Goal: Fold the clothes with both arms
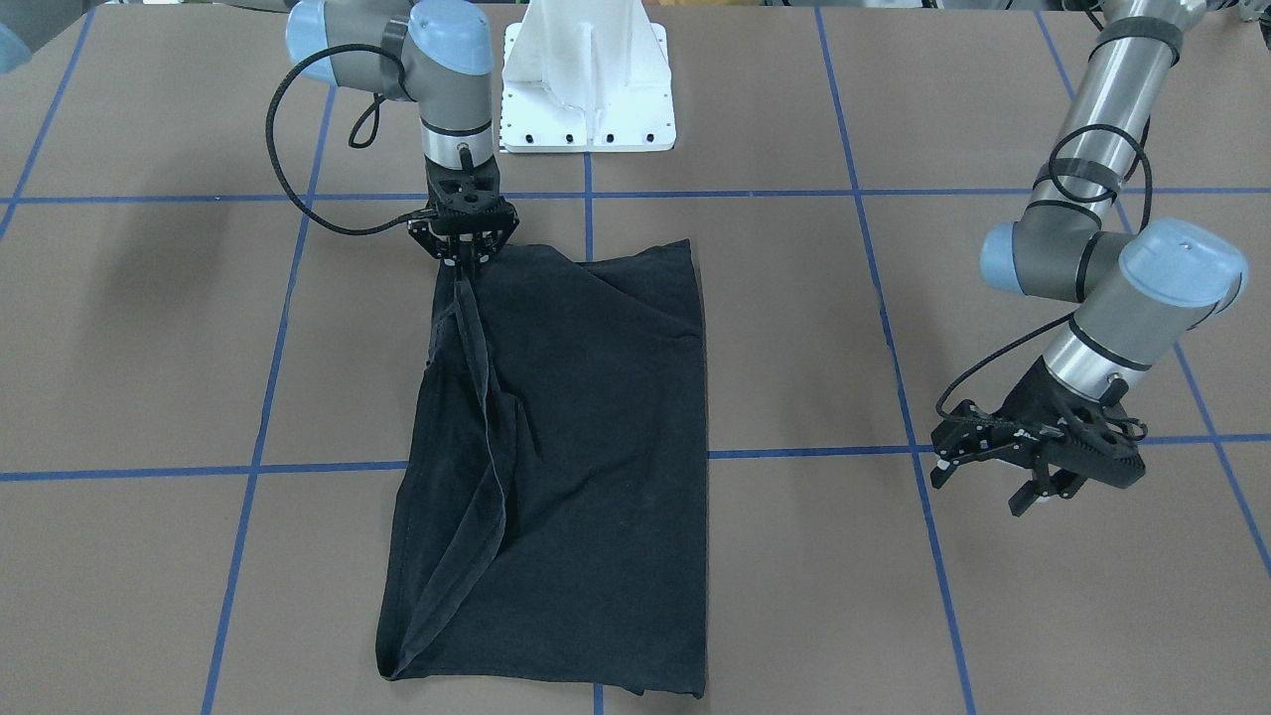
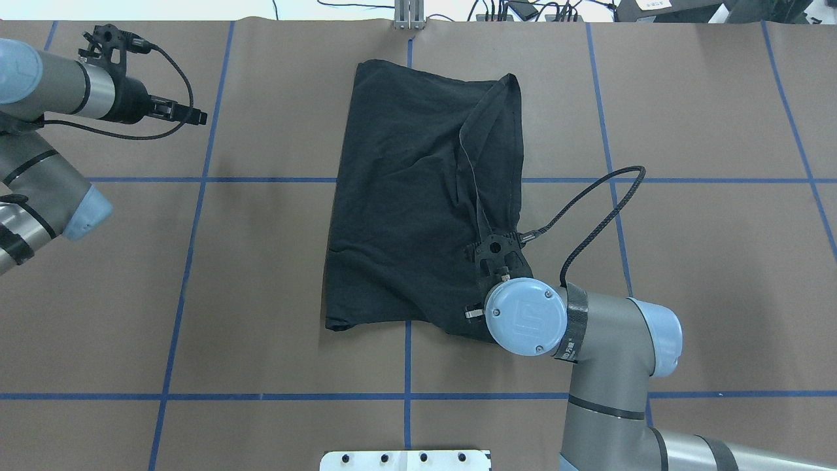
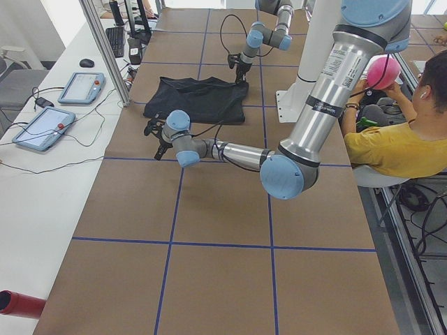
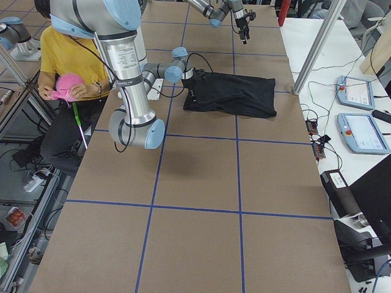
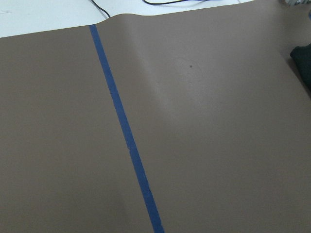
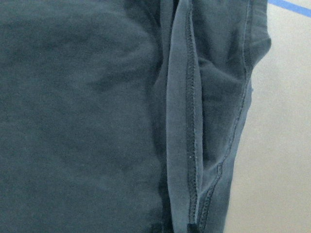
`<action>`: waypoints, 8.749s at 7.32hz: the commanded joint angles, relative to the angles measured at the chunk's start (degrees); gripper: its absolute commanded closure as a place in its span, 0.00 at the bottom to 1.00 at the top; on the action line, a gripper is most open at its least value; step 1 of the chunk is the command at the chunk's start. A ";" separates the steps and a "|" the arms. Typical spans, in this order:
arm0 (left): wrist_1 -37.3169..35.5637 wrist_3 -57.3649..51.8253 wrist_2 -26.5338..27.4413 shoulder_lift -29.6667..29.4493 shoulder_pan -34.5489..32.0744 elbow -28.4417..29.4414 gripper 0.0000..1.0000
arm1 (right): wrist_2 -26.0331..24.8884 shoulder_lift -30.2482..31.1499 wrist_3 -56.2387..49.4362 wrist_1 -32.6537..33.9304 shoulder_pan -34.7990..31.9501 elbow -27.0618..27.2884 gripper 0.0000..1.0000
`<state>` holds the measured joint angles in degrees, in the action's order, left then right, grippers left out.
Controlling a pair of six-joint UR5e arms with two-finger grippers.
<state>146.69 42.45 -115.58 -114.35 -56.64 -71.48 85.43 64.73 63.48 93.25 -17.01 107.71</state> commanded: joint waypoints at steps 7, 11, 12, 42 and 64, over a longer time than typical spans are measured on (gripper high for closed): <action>0.00 0.00 0.00 0.00 0.21 0.11 0.00 | -0.53 0.57 -0.02 0.00 0.92 0.04 1.00; 0.00 0.00 0.00 0.00 0.21 0.11 0.00 | -0.44 4.58 -0.02 0.00 0.48 4.13 1.00; 0.00 0.00 0.00 0.00 0.21 0.11 0.00 | -0.53 9.23 0.41 -0.08 0.75 8.17 1.00; -15.73 50.27 26.28 5.89 43.46 -32.14 0.44 | 3.95 12.44 10.26 -6.41 -8.22 19.20 0.00; -14.94 65.92 29.18 4.92 43.19 -30.13 1.00 | -1.73 6.38 41.17 -6.59 0.01 8.93 0.12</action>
<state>131.75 108.29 -86.40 -109.42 -13.41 -101.60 86.56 72.36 100.31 86.67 -20.20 118.59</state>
